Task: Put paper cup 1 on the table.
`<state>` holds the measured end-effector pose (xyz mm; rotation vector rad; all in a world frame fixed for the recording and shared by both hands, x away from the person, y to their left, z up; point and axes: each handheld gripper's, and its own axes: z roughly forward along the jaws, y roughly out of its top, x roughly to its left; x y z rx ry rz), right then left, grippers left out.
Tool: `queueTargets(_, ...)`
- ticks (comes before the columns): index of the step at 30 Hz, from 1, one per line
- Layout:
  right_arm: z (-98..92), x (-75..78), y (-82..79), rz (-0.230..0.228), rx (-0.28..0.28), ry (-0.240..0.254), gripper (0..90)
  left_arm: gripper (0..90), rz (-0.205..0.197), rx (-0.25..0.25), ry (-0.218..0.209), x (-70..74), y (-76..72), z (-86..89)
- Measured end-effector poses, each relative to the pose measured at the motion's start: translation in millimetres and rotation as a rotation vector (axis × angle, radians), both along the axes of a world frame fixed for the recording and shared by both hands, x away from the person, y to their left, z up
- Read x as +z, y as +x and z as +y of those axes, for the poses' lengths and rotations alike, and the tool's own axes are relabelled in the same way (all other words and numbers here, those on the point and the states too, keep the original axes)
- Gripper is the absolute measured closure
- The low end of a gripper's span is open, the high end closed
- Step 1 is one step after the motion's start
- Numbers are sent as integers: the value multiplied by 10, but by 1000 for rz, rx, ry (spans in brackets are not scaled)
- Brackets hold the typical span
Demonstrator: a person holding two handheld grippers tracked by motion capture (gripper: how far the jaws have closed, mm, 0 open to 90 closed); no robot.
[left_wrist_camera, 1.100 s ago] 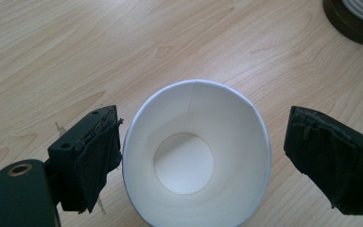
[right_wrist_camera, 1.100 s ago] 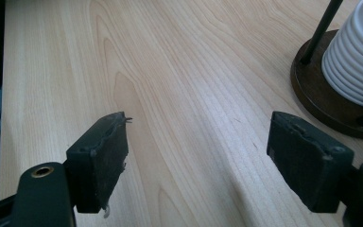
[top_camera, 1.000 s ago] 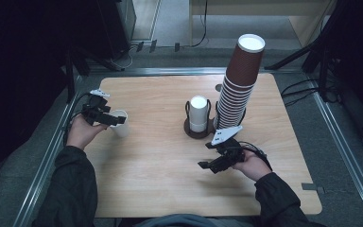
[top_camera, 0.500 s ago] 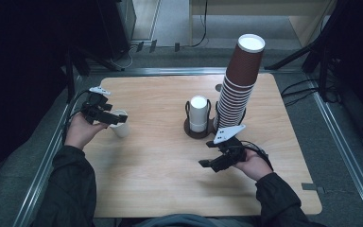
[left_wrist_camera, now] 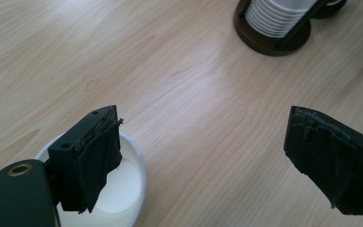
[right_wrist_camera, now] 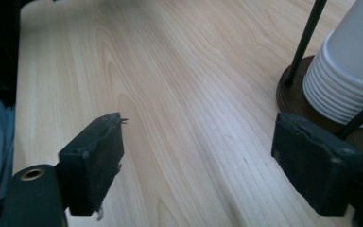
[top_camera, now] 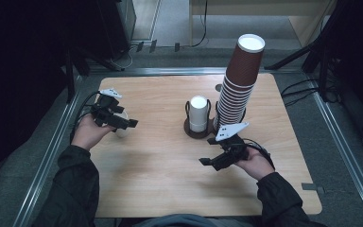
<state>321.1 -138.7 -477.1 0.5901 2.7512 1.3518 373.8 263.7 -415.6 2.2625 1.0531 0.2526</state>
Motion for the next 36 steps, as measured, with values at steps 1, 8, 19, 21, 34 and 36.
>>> queueTargets(1, -5, 9, 2, 2, 0, 1, 157, 117, 1, -8, 1, -2, -7, -27)
queueTargets(8, -69, 59, 8, 9, -8, -12, 150, 108, 21, -37, -20, -28, -42, -167)
queueTargets(19, -196, 90, -15, -24, -27, -5, 152, 86, 24, -93, -52, -35, -136, -325)
queueTargets(21, -216, 101, -18, -25, -31, -4, 152, 86, 28, -111, -52, -48, -159, -363)
queueTargets(34, -375, 224, 1, 9, -104, -5, 146, 154, 18, -185, -46, -149, -336, -690)
queueTargets(36, -402, 255, 4, 2, -97, 0, 142, 162, 25, -196, -42, -169, -358, -735)
